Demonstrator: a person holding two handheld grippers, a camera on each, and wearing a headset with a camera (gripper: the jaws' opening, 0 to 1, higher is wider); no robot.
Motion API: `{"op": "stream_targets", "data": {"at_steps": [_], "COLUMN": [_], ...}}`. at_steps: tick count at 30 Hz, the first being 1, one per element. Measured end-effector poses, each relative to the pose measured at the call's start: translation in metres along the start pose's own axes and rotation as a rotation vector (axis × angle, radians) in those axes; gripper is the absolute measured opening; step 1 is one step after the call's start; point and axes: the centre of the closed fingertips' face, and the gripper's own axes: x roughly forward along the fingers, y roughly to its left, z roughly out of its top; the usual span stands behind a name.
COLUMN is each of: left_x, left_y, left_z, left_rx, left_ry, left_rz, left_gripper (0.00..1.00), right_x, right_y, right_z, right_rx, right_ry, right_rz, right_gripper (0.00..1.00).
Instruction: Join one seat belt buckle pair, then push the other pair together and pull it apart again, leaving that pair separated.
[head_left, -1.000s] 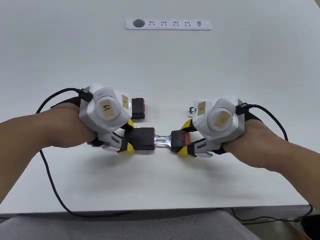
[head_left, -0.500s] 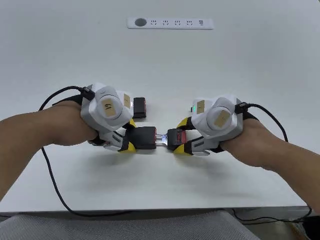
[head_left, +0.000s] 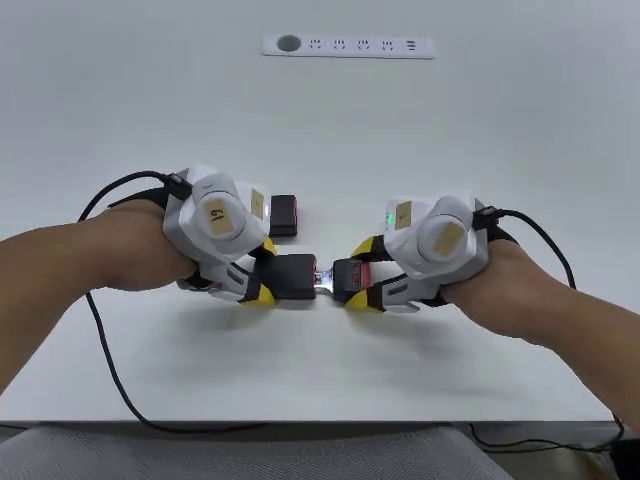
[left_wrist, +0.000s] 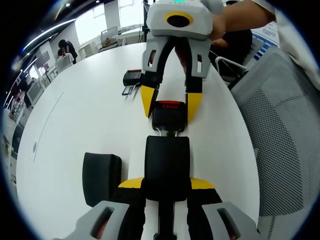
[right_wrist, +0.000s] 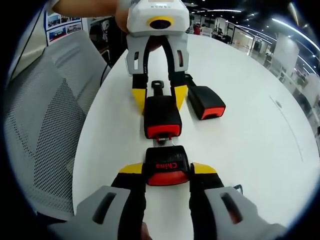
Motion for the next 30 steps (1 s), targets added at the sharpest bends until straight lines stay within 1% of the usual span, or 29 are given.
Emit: {"op": "stream_targets", "data": {"at_steps": [3, 5, 6, 8, 11, 12, 13, 18, 19, 21, 23, 25, 26, 30], "left_x": [0.001, 0.001, 0.002, 0.002, 0.002, 0.002, 0.003, 0.003, 0.003, 0.003, 0.003, 0.002, 0.002, 0.001], "left_y": [0.001, 0.002, 0.002, 0.002, 0.002, 0.003, 0.003, 0.002, 0.002, 0.001, 0.002, 0.002, 0.002, 0.000], "left_z": [-0.001, -0.002, -0.003, -0.003, -0.003, -0.005, -0.004, -0.005, -0.005, -0.005, -0.007, -0.007, -0.007, -0.007], "left_rx": [0.002, 0.007, 0.011, 0.011, 0.012, 0.012, 0.013, 0.017, 0.016, 0.017, 0.012, 0.004, 0.002, -0.006], "left_ry": [0.003, 0.006, 0.007, 0.003, -0.003, 0.005, -0.002, 0.004, 0.005, 0.014, 0.018, 0.004, 0.004, 0.009], "left_rz": [0.000, -0.001, -0.002, -0.003, -0.002, -0.002, -0.003, -0.003, -0.003, -0.001, 0.000, -0.003, -0.003, 0.001], "left_gripper": [0.32, 0.32, 0.32, 0.32, 0.31, 0.31, 0.31, 0.32, 0.32, 0.32, 0.32, 0.32, 0.31, 0.31], "right_x": [-0.001, 0.002, 0.004, 0.005, 0.005, 0.006, 0.008, 0.012, 0.010, 0.011, 0.009, 0.009, 0.008, 0.007], "right_y": [0.001, 0.003, 0.004, 0.002, 0.002, 0.002, 0.001, 0.000, 0.001, 0.001, 0.002, 0.001, 0.001, 0.000], "right_z": [0.000, 0.005, 0.008, 0.009, 0.010, 0.004, 0.007, 0.005, 0.006, 0.005, 0.005, 0.005, 0.004, 0.005], "right_rx": [-0.004, 0.003, -0.001, -0.004, 0.004, 0.018, 0.003, 0.009, 0.010, 0.009, -0.001, -0.020, -0.032, -0.043], "right_ry": [0.002, -0.013, -0.015, -0.012, -0.019, 0.009, -0.012, -0.011, -0.010, -0.007, 0.000, 0.003, 0.010, 0.017], "right_rz": [0.003, 0.004, 0.001, -0.002, -0.001, 0.002, 0.001, -0.003, -0.003, -0.008, -0.009, -0.005, -0.004, 0.002], "right_gripper": [0.31, 0.30, 0.30, 0.30, 0.30, 0.30, 0.30, 0.30, 0.30, 0.30, 0.30, 0.30, 0.30, 0.29]}}
